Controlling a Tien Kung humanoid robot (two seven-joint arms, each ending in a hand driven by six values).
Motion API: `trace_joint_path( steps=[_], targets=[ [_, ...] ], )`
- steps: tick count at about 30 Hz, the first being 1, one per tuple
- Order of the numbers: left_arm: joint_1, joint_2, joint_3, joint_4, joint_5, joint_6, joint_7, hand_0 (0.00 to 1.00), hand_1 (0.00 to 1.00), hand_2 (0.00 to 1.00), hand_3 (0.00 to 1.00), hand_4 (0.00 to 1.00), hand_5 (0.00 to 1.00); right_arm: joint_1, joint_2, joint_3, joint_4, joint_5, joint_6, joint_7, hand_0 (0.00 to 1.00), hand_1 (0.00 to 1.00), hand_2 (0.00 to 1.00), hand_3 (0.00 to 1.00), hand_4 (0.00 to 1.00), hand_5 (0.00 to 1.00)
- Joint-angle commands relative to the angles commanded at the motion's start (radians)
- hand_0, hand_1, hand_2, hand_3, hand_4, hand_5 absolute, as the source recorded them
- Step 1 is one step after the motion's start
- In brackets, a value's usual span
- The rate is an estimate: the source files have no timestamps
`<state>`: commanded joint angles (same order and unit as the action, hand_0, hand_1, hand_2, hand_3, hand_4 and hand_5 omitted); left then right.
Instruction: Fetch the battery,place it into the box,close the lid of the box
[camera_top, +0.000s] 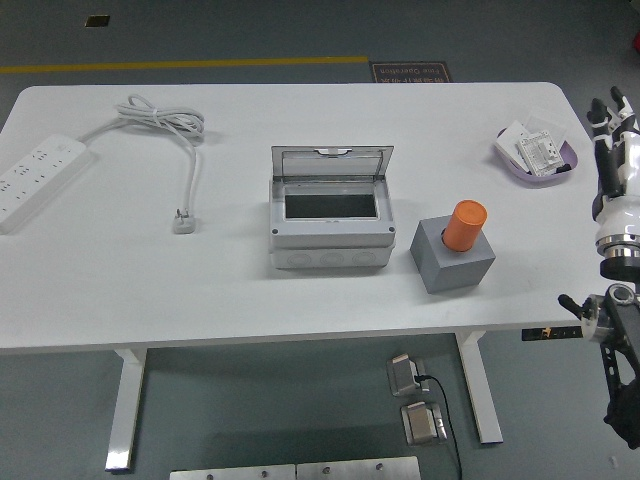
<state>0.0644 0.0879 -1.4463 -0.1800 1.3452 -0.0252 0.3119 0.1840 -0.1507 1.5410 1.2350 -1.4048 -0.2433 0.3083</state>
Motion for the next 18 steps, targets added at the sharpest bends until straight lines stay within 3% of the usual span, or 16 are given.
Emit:
trace_joint_path(
  steps=[8,9,14,15,18],
  targets=[
    [-0.003,-0.004,-0.005,0.0,0.008,-0.001,0.002,0.632,0.647,0.661,0.639,0.791,0.226,0.022,0.019,-0.06,-0.073,-0.048,0.048,-0.006,0.933,0.861,0.944,0.998,0.926,0.554],
    [-0.003,-0.004,-0.005,0.0,0.009,-0.001,0.003,0.631,0.648,0.66,0.639,0.791,0.226,0.024,0.02,-0.066,-0.08,-0.047,0.052,-0.008,0.923,0.866,0.939,0.998,0.898,0.415],
    [-0.005,-0.006,-0.006,0.0,0.012,-0.002,0.003,0.631,0.648,0.66,0.639,0.791,0.226,0.029,0.028,-0.094,-0.117,-0.037,0.07,-0.018,0.923,0.866,0.939,0.998,0.898,0.415],
    [-0.006,-0.006,-0.006,0.0,0.013,-0.003,0.003,0.632,0.649,0.66,0.638,0.791,0.227,0.029,0.029,-0.099,-0.124,-0.035,0.073,-0.019,0.953,0.911,0.948,0.998,0.835,0.293],
    [-0.007,-0.007,-0.006,0.0,0.014,-0.003,0.003,0.632,0.649,0.66,0.638,0.791,0.227,0.027,0.033,-0.113,-0.133,-0.03,0.078,-0.02,0.953,0.911,0.948,0.998,0.835,0.293]
  ],
)
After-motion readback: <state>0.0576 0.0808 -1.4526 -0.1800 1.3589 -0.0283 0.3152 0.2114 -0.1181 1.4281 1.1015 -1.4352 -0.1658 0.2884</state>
